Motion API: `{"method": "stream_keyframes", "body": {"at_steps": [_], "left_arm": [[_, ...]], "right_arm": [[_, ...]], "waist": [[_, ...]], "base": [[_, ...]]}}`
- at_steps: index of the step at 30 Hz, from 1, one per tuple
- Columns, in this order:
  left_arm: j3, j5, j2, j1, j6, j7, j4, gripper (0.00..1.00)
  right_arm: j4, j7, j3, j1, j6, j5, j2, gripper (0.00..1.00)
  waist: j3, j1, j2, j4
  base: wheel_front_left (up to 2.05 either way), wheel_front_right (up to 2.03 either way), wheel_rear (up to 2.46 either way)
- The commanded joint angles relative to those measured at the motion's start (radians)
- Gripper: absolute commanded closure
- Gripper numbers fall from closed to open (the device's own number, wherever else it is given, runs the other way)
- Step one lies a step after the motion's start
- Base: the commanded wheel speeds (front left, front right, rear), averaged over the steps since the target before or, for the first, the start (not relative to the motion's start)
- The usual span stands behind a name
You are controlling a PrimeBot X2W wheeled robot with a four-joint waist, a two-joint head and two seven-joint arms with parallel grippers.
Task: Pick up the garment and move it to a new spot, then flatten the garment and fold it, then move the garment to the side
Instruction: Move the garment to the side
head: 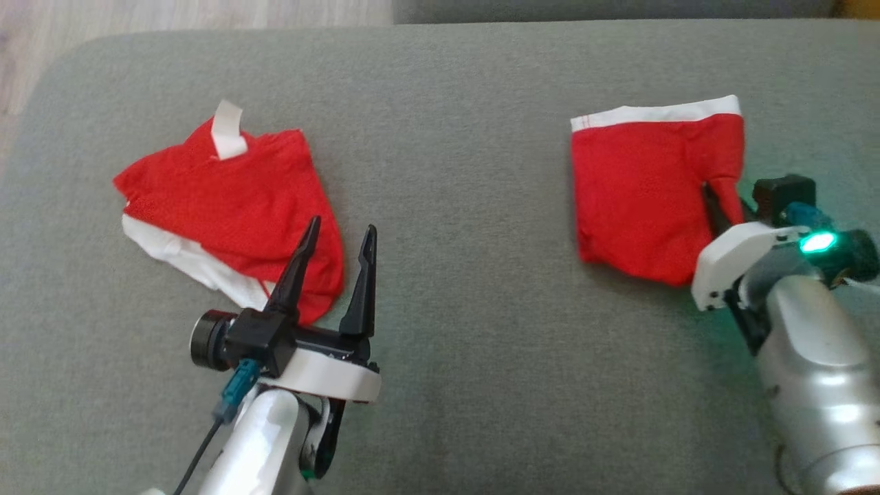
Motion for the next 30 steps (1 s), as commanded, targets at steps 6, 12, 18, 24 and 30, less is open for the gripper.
{"method": "stream_keyframes", "body": {"at_steps": [6,12,18,24,30], "left_arm": [[0.037,0.011,0.003,-0.014,0.006,-0.010,-0.045,0.00],[0.041,0.019,0.003,-0.030,-0.002,-0.010,-0.052,0.00],[0.051,0.029,0.003,-0.047,-0.009,-0.010,-0.054,0.00],[0.056,0.034,0.003,-0.058,-0.014,-0.010,-0.058,0.00],[0.056,0.035,0.003,-0.067,-0.015,-0.010,-0.061,0.00]], "right_arm": [[-0.050,0.040,0.142,-0.031,-0.001,0.032,-0.150,1.00],[-0.054,0.066,0.207,-0.024,-0.001,0.065,-0.325,1.00],[-0.036,0.065,0.188,-0.027,-0.001,0.062,-0.437,1.00],[-0.021,0.085,0.129,-0.035,-0.001,0.011,-0.489,1.00],[-0.028,0.104,0.063,-0.039,-0.001,-0.052,-0.518,1.00]], "waist": [[0.005,0.0000,0.0000,-0.029],[0.044,0.0000,0.0000,-0.022],[0.083,0.0000,0.0000,-0.006],[0.111,0.0000,0.0000,0.006],[0.129,0.0000,0.0000,0.013]], "base": [[0.00,0.00,0.00],[0.00,0.00,0.00],[0.00,0.00,0.00],[0.00,0.00,0.00],[0.00,0.00,0.00]]}}
